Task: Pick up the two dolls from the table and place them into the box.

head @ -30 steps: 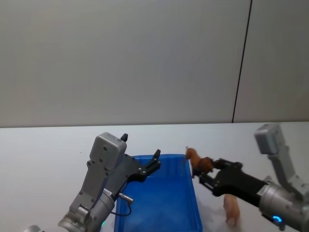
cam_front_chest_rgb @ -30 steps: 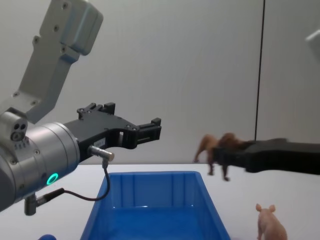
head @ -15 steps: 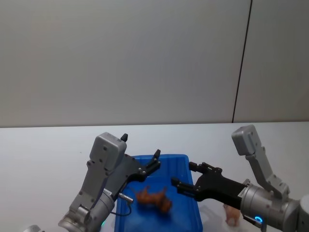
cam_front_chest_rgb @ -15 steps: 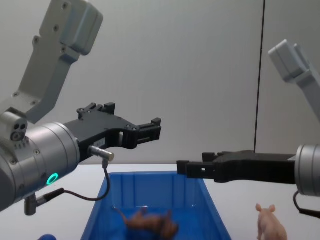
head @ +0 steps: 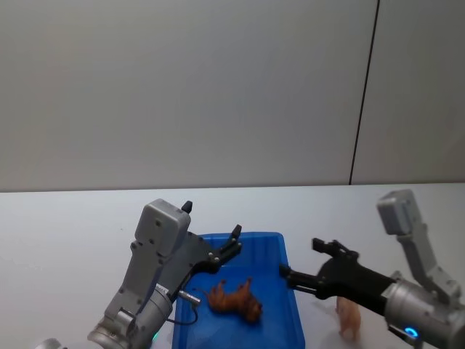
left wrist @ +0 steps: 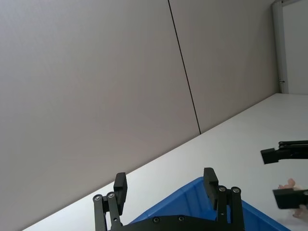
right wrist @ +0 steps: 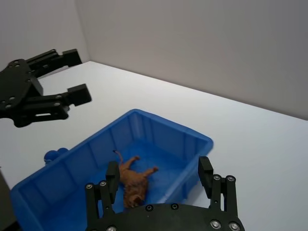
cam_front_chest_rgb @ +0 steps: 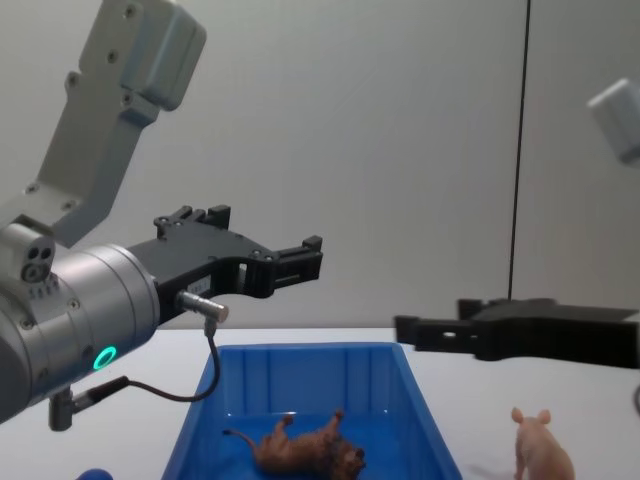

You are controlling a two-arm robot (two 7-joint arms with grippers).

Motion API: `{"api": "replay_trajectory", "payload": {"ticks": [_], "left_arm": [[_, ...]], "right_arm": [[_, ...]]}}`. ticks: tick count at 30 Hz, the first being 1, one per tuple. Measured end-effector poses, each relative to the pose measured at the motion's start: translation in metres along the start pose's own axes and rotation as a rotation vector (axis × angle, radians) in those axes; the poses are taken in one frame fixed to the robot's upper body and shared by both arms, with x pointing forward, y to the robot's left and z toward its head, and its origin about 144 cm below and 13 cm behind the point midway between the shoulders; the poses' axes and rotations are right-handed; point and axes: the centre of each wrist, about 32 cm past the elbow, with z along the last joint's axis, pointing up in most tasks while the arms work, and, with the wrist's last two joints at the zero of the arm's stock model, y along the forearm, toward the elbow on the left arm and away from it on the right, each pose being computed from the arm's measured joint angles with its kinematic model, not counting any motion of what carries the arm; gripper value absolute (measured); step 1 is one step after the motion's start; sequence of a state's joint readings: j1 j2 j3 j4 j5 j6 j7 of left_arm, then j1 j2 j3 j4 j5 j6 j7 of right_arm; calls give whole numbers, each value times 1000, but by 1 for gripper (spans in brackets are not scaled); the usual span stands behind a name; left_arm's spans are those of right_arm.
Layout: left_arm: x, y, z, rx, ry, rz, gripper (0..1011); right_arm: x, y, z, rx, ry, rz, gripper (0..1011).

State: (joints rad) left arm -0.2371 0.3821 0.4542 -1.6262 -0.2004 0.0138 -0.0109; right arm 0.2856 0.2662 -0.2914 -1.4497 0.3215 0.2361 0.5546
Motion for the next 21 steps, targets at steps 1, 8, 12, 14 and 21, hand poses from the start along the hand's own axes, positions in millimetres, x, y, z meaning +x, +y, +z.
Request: {"api": "replay_trajectory", "payload": {"ticks": [1, 8, 12, 14, 21], "left_arm": [[0, 0, 0, 0, 0, 0, 1001], [0, 0, 0, 0, 0, 0, 1001], [0, 0, 0, 0, 0, 0, 1001], [0, 0, 0, 0, 0, 0, 1001], [0, 0, 0, 0, 0, 0, 1001]], "right_arm": [[0, -2, 0, 3, 0, -9, 1001], [3, -24, -6, 6, 1, -80, 1001], [3, -36, -11, -10, 10, -123, 1001], [3, -40, -12, -16, 13, -135, 1001], [2, -51, -24, -70, 35, -181, 1001]]}}
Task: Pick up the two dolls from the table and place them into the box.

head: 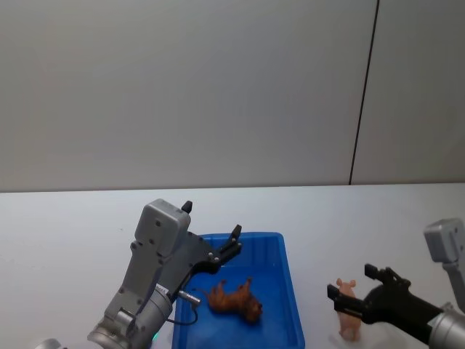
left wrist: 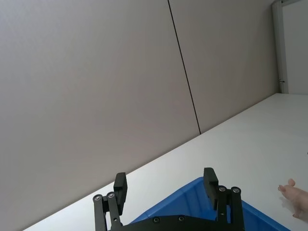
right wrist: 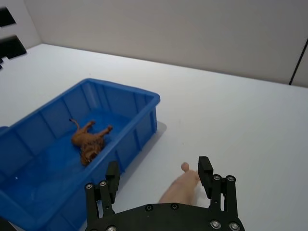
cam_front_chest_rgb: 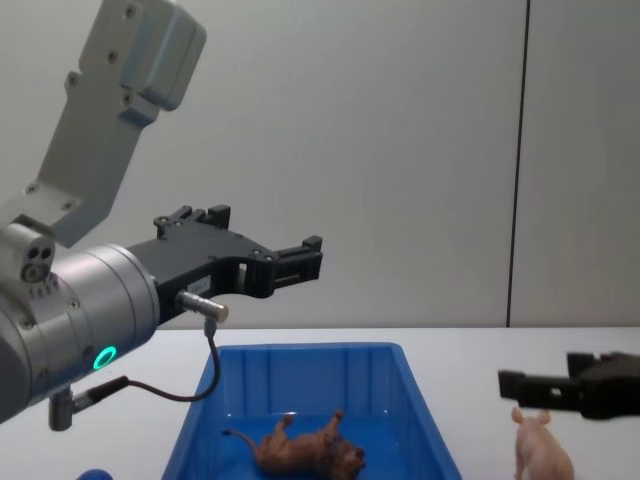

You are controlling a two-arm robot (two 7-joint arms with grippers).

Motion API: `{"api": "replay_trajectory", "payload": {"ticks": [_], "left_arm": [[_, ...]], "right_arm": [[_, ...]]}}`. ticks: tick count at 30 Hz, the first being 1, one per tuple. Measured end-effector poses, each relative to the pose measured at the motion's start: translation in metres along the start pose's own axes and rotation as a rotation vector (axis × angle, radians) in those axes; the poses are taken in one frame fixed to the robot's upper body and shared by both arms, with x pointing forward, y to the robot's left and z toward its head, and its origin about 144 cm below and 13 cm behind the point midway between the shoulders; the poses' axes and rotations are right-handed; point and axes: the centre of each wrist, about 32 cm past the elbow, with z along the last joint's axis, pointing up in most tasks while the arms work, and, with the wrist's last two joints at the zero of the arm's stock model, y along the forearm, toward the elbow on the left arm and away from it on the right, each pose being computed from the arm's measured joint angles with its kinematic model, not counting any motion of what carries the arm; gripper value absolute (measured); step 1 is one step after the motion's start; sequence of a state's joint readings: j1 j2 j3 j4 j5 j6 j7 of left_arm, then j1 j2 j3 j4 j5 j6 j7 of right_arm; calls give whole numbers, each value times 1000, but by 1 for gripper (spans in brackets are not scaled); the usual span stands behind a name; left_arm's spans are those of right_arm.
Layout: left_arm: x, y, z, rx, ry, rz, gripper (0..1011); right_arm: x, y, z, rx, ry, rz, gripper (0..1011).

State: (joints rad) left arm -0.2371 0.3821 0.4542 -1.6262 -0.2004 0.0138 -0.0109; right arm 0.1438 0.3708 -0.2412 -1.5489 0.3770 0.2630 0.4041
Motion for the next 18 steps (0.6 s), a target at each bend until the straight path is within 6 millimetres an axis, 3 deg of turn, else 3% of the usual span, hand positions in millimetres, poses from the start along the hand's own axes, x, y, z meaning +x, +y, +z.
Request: {"api": "replay_trajectory", "payload": {"ticks": [18], "left_arm": [[0, 0, 0, 0, 0, 0, 1001]], "right_arm": [[-4, 4, -29, -119, 45, -51, 1001]]}}
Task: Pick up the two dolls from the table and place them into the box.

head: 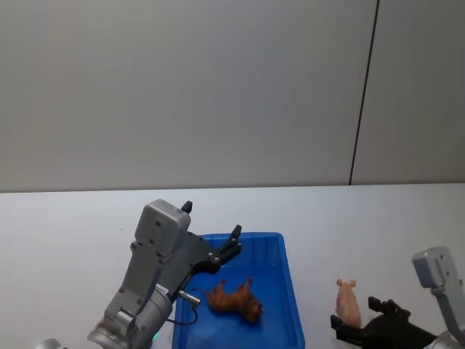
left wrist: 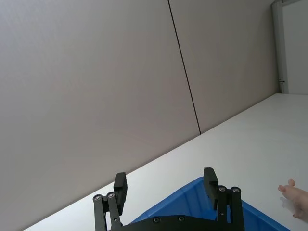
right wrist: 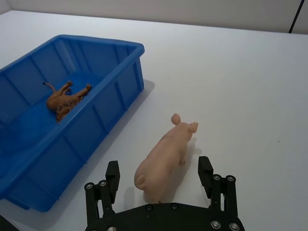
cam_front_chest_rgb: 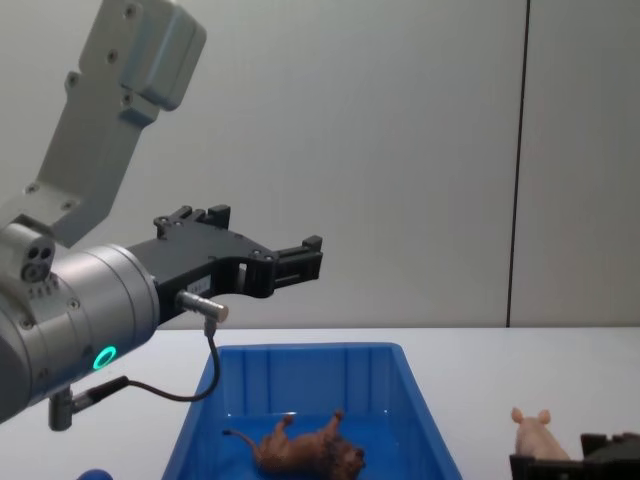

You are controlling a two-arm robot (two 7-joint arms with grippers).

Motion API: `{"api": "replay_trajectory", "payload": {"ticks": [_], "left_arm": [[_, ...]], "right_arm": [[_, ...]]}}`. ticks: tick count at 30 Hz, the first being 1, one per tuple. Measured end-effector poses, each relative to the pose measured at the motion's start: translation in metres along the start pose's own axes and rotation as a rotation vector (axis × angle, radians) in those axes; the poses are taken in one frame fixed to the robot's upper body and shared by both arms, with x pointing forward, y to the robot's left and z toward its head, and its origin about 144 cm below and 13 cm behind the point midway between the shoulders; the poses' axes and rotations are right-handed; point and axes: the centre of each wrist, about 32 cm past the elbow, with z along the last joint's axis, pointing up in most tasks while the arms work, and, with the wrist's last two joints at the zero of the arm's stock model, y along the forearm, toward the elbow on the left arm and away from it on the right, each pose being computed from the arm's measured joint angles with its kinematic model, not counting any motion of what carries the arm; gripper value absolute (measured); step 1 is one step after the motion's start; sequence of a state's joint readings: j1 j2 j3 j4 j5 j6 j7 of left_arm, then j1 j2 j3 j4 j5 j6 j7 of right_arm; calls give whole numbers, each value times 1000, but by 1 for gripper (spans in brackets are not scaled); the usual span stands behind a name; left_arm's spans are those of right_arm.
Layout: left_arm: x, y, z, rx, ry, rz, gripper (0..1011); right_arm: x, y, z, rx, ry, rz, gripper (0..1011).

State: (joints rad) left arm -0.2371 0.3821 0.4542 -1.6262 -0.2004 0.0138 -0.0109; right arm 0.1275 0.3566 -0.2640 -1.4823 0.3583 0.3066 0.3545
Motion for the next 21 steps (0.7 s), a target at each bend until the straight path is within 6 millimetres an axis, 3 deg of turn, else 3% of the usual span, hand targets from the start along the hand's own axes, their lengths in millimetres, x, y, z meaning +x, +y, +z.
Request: {"api": "replay_trajectory", "payload": {"ticks": [8, 21], "left_arm": [[0, 0, 0, 0, 0, 0, 1001], [0, 0, 0, 0, 0, 0, 1000]], "right_arm": [[-1, 9, -6, -18, 22, -11, 891], [-3, 22, -8, -13, 40, -34, 501]]}}
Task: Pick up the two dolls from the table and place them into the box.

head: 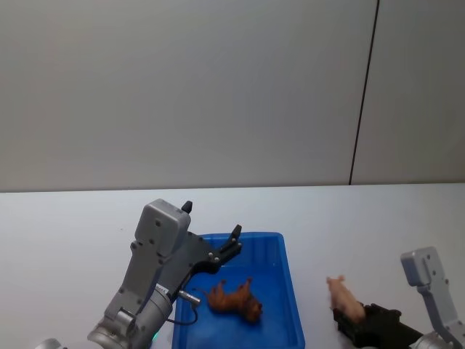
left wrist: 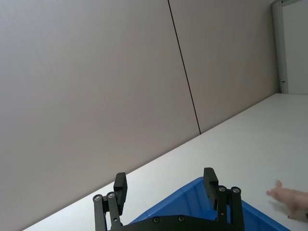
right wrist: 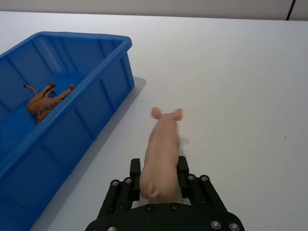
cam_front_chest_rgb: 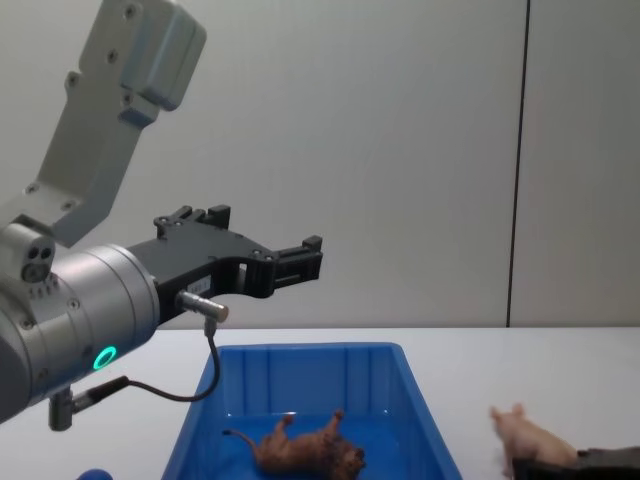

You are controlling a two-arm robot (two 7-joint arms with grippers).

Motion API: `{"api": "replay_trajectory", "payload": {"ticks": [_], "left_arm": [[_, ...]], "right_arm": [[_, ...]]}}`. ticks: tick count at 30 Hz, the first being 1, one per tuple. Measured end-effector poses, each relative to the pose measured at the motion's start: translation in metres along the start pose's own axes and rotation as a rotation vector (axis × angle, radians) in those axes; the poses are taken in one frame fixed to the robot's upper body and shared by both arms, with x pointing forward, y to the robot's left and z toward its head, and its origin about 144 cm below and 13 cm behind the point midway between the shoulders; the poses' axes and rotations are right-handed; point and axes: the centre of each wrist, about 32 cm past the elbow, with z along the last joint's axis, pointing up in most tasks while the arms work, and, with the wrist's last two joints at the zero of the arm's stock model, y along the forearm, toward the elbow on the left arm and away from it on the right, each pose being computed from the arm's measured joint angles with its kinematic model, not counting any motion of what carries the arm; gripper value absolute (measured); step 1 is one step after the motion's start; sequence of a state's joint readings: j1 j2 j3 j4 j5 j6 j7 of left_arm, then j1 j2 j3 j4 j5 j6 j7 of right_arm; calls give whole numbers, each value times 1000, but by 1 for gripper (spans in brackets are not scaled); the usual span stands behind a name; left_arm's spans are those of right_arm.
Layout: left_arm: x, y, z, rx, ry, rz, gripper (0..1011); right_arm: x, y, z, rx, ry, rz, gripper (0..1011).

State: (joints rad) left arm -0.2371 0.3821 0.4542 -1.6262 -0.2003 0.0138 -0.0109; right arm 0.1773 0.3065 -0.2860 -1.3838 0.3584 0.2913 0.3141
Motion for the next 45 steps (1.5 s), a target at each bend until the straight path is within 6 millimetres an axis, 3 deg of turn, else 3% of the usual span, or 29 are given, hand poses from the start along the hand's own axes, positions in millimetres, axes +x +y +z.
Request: {"api": "replay_trajectory", "payload": {"ticks": [2, 5, 19, 37, 40, 45], "left_arm": [[0, 0, 0, 0, 0, 0, 1001], [0, 0, 0, 0, 0, 0, 1001], [0, 0, 0, 0, 0, 0, 1001], [0, 0, 0, 0, 0, 0, 1001], [0, 0, 0, 0, 0, 0, 1001], [0, 0, 0, 0, 0, 0, 1001]], "right_arm": [[-1, 1, 1, 7, -5, -9, 400], [-1, 2, 1, 12, -8, -13, 378], [-8, -2, 20, 134, -72, 3, 378], [-28, 9, 65, 226, -89, 215, 378], [-34, 16, 71, 217, -76, 260, 418], [-40, 24, 77, 208, -64, 297, 588]]}}
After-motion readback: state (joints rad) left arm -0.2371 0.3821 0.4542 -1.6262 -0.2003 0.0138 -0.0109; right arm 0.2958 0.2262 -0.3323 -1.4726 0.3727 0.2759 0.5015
